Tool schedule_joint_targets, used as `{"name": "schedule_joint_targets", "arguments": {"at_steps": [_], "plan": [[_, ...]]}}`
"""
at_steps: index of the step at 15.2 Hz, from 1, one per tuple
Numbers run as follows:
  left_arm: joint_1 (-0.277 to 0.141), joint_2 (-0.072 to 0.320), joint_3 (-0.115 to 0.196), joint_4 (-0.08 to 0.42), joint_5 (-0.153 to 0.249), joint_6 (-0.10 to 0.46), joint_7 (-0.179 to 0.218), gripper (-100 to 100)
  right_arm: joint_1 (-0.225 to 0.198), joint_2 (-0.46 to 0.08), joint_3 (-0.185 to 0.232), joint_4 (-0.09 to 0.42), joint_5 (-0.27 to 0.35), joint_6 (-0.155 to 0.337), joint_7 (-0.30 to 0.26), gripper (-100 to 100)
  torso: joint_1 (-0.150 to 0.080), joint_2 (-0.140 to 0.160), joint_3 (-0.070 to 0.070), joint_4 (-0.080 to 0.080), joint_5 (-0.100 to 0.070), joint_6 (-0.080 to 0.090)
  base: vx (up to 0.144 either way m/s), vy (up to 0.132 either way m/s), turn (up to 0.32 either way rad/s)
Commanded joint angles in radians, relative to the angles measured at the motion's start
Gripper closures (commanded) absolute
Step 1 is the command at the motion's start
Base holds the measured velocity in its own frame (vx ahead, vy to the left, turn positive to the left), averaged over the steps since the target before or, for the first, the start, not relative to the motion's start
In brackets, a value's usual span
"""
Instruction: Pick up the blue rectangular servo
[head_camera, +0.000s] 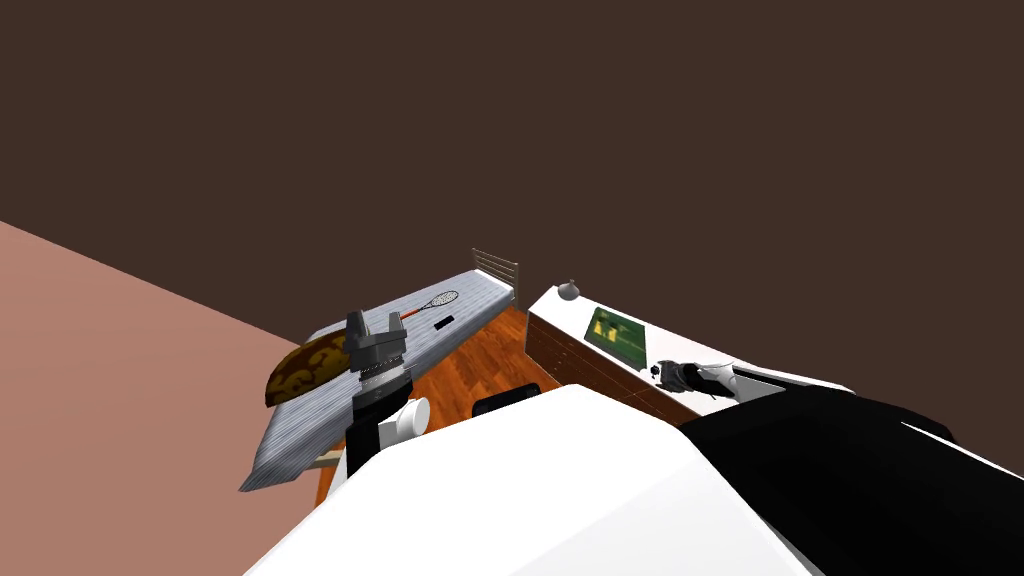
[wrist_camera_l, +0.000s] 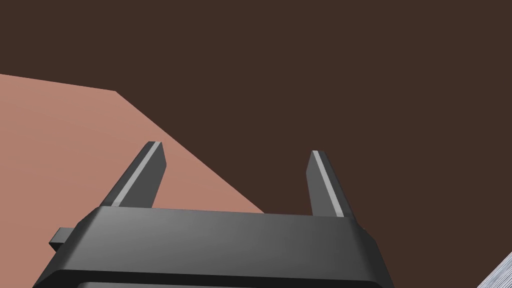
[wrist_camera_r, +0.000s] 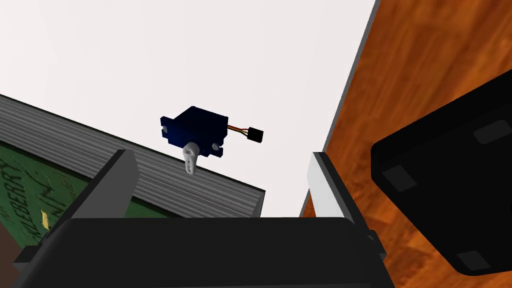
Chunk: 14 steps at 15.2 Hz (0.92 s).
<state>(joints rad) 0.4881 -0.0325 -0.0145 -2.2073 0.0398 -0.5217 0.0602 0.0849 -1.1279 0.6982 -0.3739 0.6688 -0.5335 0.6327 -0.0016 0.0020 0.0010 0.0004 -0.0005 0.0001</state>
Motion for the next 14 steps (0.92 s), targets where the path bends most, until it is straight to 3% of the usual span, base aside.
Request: {"name": "schedule_joint_targets", "arguments": {"at_steps": [1, 4, 5, 6, 10, 11, 14], "plan": [[0.0, 0.0, 0.0, 0.0, 0.0, 0.0, 0.0, 0, 0.007, 0.027, -0.002, -0.005, 0.0, 0.031, 0.004, -100, 0.0, 0.0, 0.0, 0.0, 0.0, 0.0, -0.009, -0.076, 0.074], [0.0, 0.0, 0.0, 0.0, 0.0, 0.0, 0.0, 0, 0.007, 0.027, -0.002, -0.005, 0.0, 0.031, 0.004, -100, -0.002, 0.001, 0.001, 0.0, 0.0, 0.0, -0.004, -0.064, 0.017], [0.0, 0.0, 0.0, 0.0, 0.0, 0.0, 0.0, 0, 0.017, 0.016, 0.001, -0.03, 0.0, 0.041, -0.011, -100, -0.001, 0.001, 0.001, 0.0, 0.0, 0.001, 0.002, -0.019, 0.0], [0.0, 0.0, 0.0, 0.0, 0.0, 0.0, 0.0, 0, 0.015, 0.018, 0.001, -0.026, 0.0, 0.04, -0.008, 100, 0.001, 0.001, 0.001, 0.0, 0.0, 0.001, 0.001, -0.009, 0.001], [0.0, 0.0, 0.0, 0.0, 0.0, 0.0, 0.0, 0, 0.014, 0.013, -0.001, -0.025, 0.0, 0.041, -0.008, 100, 0.0, 0.002, 0.0, -0.001, -0.004, 0.001, 0.002, -0.005, 0.005], [0.0, 0.0, 0.0, 0.0, 0.0, 0.0, 0.0, 0, 0.007, 0.004, -0.001, -0.009, -0.001, 0.012, 0.001, 100, 0.0, 0.001, 0.0, -0.001, -0.004, 0.001, 0.001, 0.045, -0.038], [0.0, 0.0, 0.0, 0.0, 0.0, 0.0, 0.0, 0, 0.006, -0.025, 0.001, -0.013, -0.001, -0.012, -0.003, 100, 0.005, 0.002, 0.001, -0.001, -0.003, 0.002, 0.004, 0.089, -0.063]]}}
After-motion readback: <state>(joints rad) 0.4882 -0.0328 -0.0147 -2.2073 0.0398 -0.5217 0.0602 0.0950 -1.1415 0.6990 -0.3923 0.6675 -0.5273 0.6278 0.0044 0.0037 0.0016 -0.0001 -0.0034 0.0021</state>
